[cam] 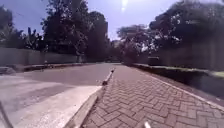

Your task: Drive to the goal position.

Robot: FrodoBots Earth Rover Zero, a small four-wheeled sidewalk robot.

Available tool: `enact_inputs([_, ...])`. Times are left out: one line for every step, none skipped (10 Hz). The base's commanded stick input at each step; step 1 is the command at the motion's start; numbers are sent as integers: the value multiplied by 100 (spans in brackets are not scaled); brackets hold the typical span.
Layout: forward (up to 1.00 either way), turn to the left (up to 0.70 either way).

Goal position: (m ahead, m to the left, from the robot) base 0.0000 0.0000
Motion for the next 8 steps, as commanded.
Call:
enact_inputs([70,-3])
enact_inputs([70,-4])
enact_inputs([70,-8])
enact_inputs([70,-13])
enact_inputs([70,-17])
enact_inputs([70,-22])
enact_inputs([70,-26])
enact_inputs([70,-31])
